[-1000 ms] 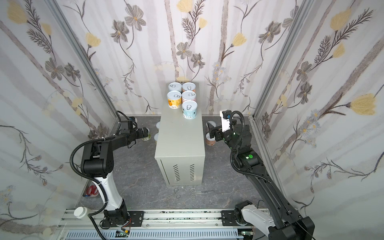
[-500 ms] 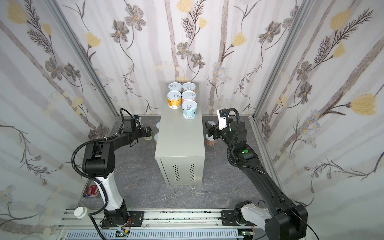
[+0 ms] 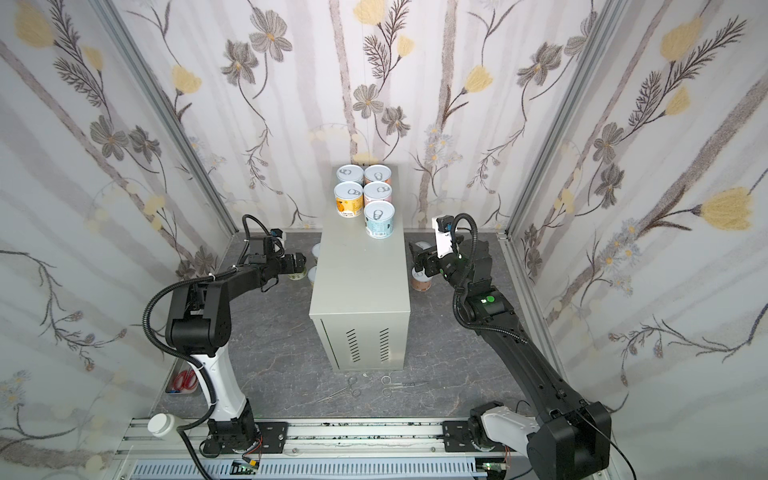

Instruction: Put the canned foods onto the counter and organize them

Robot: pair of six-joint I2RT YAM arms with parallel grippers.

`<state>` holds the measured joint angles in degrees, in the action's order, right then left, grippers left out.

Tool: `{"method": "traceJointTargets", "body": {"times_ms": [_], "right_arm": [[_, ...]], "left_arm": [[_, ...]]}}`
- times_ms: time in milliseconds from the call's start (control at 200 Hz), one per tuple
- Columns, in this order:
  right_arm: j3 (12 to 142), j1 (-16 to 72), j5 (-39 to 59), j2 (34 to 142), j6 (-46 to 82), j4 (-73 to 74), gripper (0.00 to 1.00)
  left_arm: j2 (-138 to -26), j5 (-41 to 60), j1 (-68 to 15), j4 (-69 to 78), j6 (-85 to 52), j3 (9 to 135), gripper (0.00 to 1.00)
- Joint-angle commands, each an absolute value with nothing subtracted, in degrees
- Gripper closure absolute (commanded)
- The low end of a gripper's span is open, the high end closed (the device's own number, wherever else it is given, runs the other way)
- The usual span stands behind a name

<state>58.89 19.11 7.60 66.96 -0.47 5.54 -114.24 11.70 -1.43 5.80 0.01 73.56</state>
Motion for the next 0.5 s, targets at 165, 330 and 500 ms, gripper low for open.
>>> {"method": "traceJointTargets", "body": {"times_ms": [165,330,500], "right_arm": [[59.0,18.7,9.4,67.0,-0.4,7.9,0.09],[58.9,18.5,10.0,67.1,-0.3,7.9,0.09],[58.5,18.3,10.3,67.3,-0.4,8.0,0.09]], "left_arm": [[-116.2,10.6,-2.5,3.4,1.7,76.4,0.00],[-118.8,8.0,-2.6,-0.1,1.9,79.0,0.00],[-118.7,6.6,-2.6,-0.3,1.5,78.8,0.00]]}}
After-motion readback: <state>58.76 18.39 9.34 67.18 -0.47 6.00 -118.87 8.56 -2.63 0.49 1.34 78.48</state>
